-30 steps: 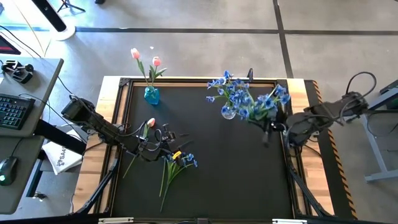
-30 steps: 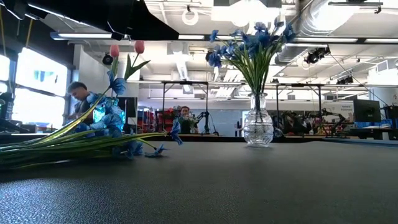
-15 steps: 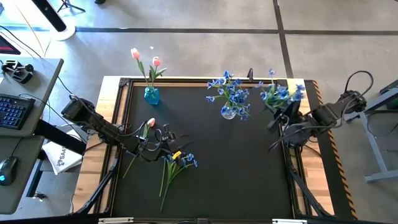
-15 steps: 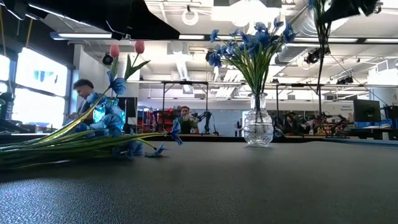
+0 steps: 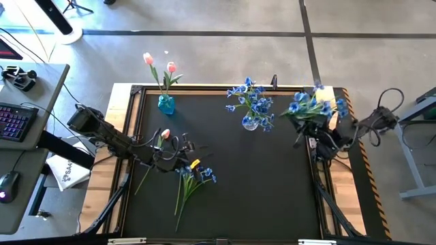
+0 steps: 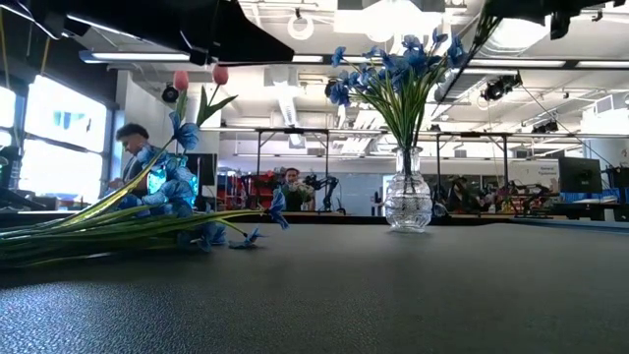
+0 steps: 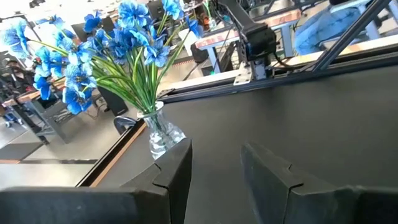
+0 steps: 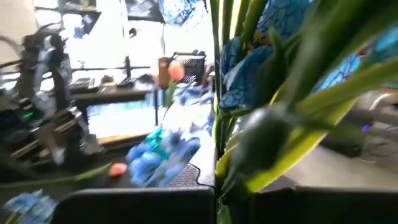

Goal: Sort flowers into vase by color
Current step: Put the blue flowers into the transparent vase

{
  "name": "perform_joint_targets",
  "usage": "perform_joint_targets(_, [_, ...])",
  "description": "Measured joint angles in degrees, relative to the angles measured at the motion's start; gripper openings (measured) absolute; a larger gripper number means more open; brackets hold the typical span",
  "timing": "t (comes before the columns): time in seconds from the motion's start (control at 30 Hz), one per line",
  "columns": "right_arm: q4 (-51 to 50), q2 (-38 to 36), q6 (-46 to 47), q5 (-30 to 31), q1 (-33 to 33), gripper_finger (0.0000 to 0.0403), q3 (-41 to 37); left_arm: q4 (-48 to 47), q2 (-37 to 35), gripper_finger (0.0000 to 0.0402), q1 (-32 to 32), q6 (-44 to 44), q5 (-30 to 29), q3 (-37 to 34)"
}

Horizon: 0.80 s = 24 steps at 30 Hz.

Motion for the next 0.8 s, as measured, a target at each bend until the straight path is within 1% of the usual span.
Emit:
perform_joint_targets(0.07, [2.1,0.1,-1.9,-0.4,-1.8,0.0000,-0.1,0.5,0.0,0.0127,0.0,0.0,0.1,0.0])
perform_joint_targets(0.17, [2.6,0.7,-0.6,-1.7,-5.0,0.0000,0.0,1.0,0.0,0.0127,0.0,0.0,0.2,0.0])
perform_joint_targets(0.33, [2.6,3.5,2.7,-9.7,-11.4,0.0000,0.0,1.3,0.0,0.0127,0.0,0.6,0.2,0.6])
perform_joint_targets(0.43, [2.5,5.7,3.9,-11.7,-15.5,0.0000,0.0,1.2,0.0,0.0127,0.0,1.4,0.2,1.4])
perform_joint_targets(0.53, [2.5,7.3,4.4,-15.4,-19.0,0.0000,0.0,1.2,0.0,0.0127,-0.2,2.5,0.2,2.1])
perform_joint_targets(0.7, [2.5,8.6,7.2,-21.1,-23.0,0.0000,0.0,1.2,0.0,0.0127,-0.2,2.6,0.2,2.5])
perform_joint_targets(0.8, [2.2,8.9,8.6,-22.8,-24.7,0.0000,0.2,1.1,0.0,0.0127,-0.1,1.6,0.2,2.5])
